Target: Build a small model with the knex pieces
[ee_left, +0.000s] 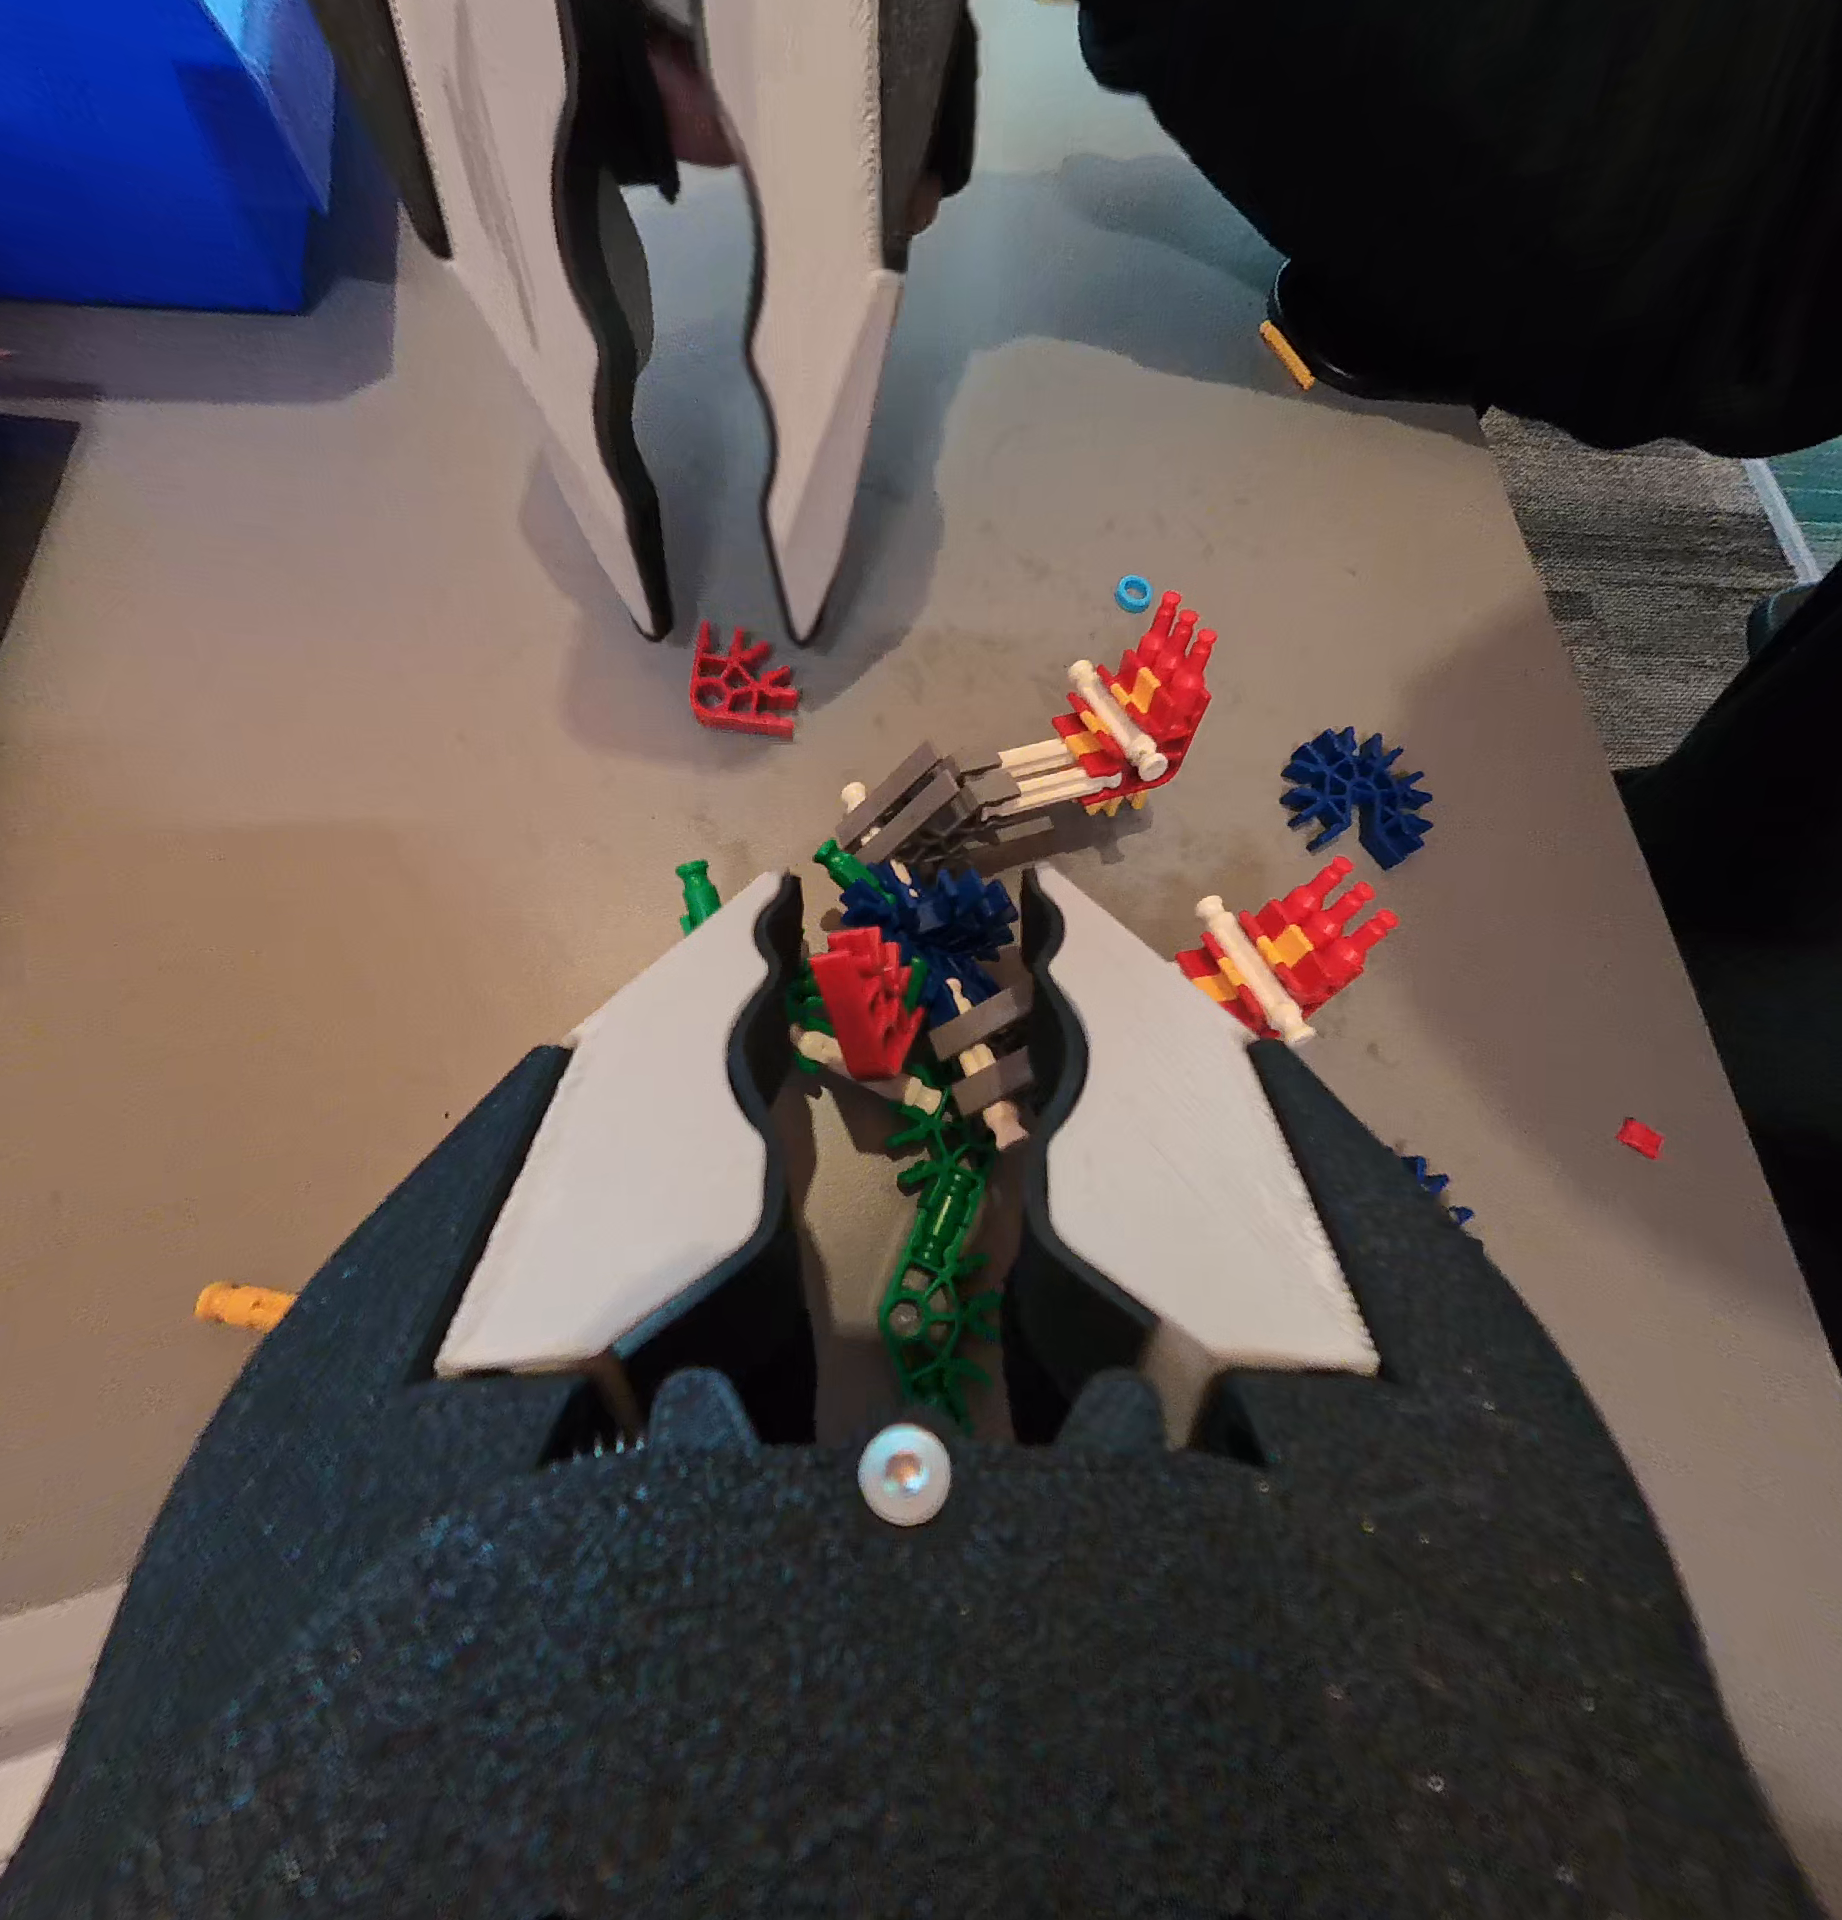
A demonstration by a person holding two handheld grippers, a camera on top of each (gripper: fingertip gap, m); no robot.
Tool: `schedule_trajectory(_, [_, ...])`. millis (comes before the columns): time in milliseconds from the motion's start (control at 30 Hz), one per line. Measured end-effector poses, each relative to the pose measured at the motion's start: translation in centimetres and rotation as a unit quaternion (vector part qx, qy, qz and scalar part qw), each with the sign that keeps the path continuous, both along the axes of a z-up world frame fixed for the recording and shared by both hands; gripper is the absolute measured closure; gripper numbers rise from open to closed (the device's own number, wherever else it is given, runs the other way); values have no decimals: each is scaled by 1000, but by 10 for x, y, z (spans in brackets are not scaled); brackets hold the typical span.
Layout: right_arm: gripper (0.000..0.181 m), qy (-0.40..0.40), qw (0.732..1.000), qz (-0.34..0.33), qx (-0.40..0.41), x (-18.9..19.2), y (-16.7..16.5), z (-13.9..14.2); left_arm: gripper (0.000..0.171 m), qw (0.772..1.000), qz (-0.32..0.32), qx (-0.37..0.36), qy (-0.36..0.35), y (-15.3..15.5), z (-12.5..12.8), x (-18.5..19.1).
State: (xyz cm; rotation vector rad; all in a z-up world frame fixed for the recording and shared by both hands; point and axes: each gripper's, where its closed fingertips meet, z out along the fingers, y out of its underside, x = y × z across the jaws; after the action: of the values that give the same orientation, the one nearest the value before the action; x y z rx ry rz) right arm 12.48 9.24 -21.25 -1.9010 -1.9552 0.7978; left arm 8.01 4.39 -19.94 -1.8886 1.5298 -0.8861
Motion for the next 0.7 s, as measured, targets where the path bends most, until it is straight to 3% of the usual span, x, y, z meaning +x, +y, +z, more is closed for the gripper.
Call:
schedule_trajectory(133, [149,-26,1000,16,5,-1,-8,-10,131,1000,1,5,9,0,-1,-1])
schedule_trajectory(233, [158,-32,999,12,24,-6,-4,-13,131,1000,2,6,8,0,0,-3])
schedule_trajectory(400, [158,-21,999,16,19,-7,-5,-11,131,1000,4,8,6,0,1,-3])
schedule_trajectory(700, [158,72,997,32,20,-29,-15,24,129,1000,11,24,-11,2,12,-1])
